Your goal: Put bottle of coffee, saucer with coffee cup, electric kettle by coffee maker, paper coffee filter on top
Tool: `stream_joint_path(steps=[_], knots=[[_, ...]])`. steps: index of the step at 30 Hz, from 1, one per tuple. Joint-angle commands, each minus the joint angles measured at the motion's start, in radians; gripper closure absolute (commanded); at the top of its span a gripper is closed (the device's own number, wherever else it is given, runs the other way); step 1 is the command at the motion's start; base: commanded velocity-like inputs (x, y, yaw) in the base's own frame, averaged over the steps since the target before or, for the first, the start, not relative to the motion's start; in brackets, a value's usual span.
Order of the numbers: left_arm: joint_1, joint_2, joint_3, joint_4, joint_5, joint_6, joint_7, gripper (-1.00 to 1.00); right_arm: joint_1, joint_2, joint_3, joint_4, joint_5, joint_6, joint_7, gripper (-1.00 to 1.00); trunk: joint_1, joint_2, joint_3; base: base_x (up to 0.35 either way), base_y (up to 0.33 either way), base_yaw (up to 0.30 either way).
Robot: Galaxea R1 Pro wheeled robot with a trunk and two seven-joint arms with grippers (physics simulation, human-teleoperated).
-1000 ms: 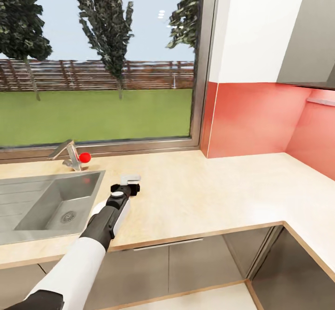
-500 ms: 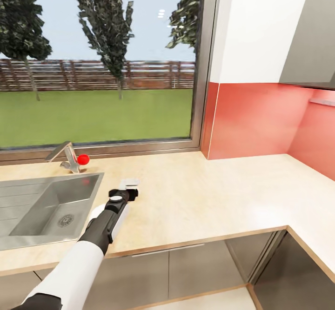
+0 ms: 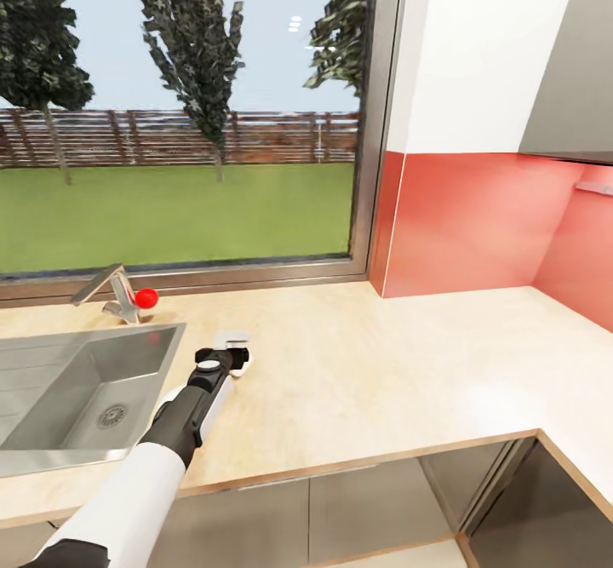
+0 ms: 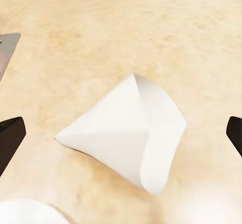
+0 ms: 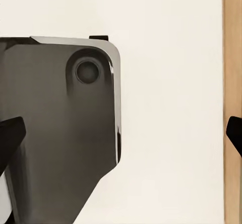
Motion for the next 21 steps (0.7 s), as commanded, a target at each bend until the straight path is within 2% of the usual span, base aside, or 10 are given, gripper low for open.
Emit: stream_joint_path(steps=[1,7,15,21], knots=[[-0.001,0.001,-0.003,-0.001,0.003,0.005,0.006,-1.0,-0.001,0.0,0.0,0.001,-0.002,-0.004,0.001,-1.0,0.001,-0.002,-0.002,0.106,0.0,0.0],[-0.001,0.004,-0.004,-0.001,0.003,0.005,0.006,-1.0,-0.001,0.0,-0.001,0.001,-0.002,-0.004,0.001,-1.0,0.001,-0.002,-0.002,0.165,0.0,0.0],[0.017,0.005,-0.003,-0.001,0.003,0.005,0.005,-1.0,-0.001,0.0,-0.001,0.001,-0.002,-0.004,0.001,-1.0,0.001,-0.002,-0.002,0.024,0.0,0.0],[0.028,0.024,-0.003,0.0,0.004,0.005,0.007,-1.0,-0.001,0.0,-0.001,0.001,-0.002,-0.004,0.001,-1.0,0.001,-0.002,-0.002,0.001,0.0,0.0]])
